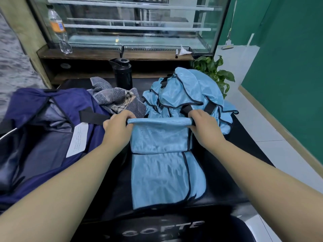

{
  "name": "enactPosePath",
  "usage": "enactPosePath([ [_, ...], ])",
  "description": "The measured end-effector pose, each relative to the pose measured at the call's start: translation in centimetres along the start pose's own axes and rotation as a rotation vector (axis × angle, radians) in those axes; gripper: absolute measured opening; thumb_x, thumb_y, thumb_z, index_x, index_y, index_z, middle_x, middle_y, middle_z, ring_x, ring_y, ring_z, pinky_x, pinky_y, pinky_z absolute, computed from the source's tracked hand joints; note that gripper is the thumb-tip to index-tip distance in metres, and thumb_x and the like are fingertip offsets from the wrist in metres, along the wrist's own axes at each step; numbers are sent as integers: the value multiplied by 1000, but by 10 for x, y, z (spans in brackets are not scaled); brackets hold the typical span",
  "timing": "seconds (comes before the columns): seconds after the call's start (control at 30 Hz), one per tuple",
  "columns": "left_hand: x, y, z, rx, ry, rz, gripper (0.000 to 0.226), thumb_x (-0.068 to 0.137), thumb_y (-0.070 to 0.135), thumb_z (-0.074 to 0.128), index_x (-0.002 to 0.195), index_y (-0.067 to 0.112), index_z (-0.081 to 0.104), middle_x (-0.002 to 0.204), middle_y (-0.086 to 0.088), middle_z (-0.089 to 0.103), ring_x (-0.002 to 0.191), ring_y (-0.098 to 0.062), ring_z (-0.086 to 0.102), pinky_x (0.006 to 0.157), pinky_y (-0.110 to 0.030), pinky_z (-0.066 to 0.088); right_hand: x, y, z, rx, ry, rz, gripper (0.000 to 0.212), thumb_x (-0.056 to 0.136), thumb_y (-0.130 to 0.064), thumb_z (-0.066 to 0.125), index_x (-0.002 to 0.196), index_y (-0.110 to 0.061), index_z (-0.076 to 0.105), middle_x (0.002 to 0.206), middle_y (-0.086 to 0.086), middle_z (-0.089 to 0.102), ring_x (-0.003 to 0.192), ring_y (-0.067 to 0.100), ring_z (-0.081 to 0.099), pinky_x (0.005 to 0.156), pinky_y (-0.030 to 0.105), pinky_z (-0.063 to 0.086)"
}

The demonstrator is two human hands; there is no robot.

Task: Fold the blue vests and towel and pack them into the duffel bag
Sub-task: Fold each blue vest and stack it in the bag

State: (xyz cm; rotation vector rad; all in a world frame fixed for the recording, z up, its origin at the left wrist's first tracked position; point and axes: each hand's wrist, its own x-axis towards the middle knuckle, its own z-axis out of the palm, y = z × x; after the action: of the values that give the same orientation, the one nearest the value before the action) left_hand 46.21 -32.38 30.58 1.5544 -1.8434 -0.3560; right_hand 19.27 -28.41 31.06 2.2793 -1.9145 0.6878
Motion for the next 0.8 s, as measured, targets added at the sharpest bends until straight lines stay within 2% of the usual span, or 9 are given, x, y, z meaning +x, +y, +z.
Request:
enactPosePath([
  [0.1, -19, 0, -10, -64, -2, 64, 27, 86, 5, 56, 83, 31, 53, 84, 8, 60, 88, -13, 46, 78, -26, 20, -18, 2, -4, 59, 74, -83, 22, 79, 3, 67, 93, -8, 53, 91, 8, 54, 80, 30, 51, 67, 37, 38],
  [0.2, -45, -3, -18, -108, -56, 133, 39, 80, -2, 59, 81, 36, 51, 87, 10, 62, 87, -9, 46, 82, -29, 27, -45, 5, -4, 75, 53, -153, 37, 71, 6, 69, 88, -16, 45, 85, 3, 51, 73, 26, 48, 66, 33, 32],
  [0.3, -74, -13, -18, -116, -136, 231, 42, 77, -2, 62, 87, 39, 55, 91, 24, 59, 92, -5, 46, 87, -35, 36, -75, 6, -3, 72, 10, -199, 51, 66, 3, 72, 88, -25, 35, 87, 1, 54, 73, 26, 49, 65, 34, 36],
  [0.4, -101, -26, -16, -59, -230, 338, 47, 74, 3, 61, 102, 40, 51, 96, 30, 53, 98, -4, 45, 86, -34, 34, -102, 7, 1, 96, -18, -266, 56, 60, 1, 76, 88, -23, 35, 94, 4, 59, 80, 29, 57, 69, 38, 44],
  [0.47, -117, -32, -12, -23, -283, 352, 46, 70, 8, 56, 100, 41, 49, 93, 30, 52, 98, -1, 44, 85, -26, 31, -118, 7, 4, 95, -46, -298, 54, 58, -1, 77, 87, -21, 36, 97, 5, 60, 84, 31, 60, 71, 41, 48],
  [0.53, -130, -35, -7, -2, -330, 369, 48, 68, 4, 55, 98, 41, 50, 89, 27, 53, 95, 1, 42, 86, -19, 26, -131, 7, 9, 84, -79, -312, 50, 60, -4, 77, 86, -20, 38, 96, 5, 60, 83, 32, 60, 69, 42, 50],
  [0.63, -143, -40, 1, 26, -379, 391, 52, 66, -2, 57, 95, 40, 50, 85, 22, 55, 91, 1, 42, 86, -18, 27, -148, 7, 13, 67, -123, -292, 39, 65, -16, 73, 85, -20, 40, 100, 2, 59, 88, 28, 59, 75, 40, 49],
  [0.8, -156, -50, 6, 43, -472, 397, 43, 69, 2, 43, 90, 39, 51, 86, 28, 51, 91, 5, 45, 85, -27, 40, -170, 9, 20, 89, -148, -218, 22, 79, -39, 59, 83, -23, 45, 102, -10, 53, 98, 15, 50, 98, 30, 34],
])
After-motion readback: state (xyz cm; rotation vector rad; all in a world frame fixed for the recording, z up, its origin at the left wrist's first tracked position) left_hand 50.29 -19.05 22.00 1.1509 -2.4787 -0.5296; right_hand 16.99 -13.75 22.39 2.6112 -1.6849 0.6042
